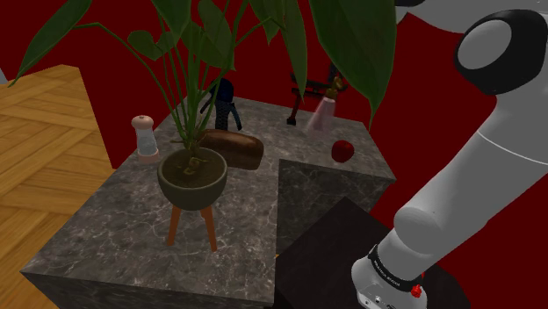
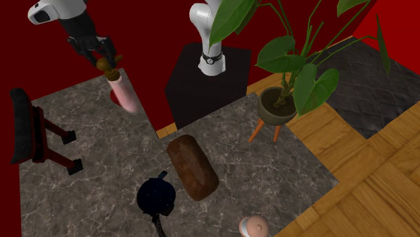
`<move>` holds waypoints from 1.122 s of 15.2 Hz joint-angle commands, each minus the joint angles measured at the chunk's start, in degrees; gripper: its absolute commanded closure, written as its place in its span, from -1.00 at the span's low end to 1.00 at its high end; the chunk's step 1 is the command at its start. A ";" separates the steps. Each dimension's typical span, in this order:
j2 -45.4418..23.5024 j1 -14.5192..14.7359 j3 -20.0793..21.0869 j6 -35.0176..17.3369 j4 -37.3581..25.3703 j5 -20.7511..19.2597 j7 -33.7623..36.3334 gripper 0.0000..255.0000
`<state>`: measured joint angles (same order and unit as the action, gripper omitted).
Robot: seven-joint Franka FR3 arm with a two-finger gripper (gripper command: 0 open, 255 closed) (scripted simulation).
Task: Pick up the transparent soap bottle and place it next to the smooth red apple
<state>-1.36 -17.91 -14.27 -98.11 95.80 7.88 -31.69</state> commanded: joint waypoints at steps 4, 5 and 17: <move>0.47 0.08 0.07 -4.03 4.45 -0.02 -0.39 1.00; 0.48 0.09 0.08 -4.80 5.23 0.00 -0.48 1.00; -0.40 0.16 0.16 -13.76 13.41 0.63 -1.74 1.00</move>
<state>-1.60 -17.78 -14.15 -111.33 108.89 8.43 -33.39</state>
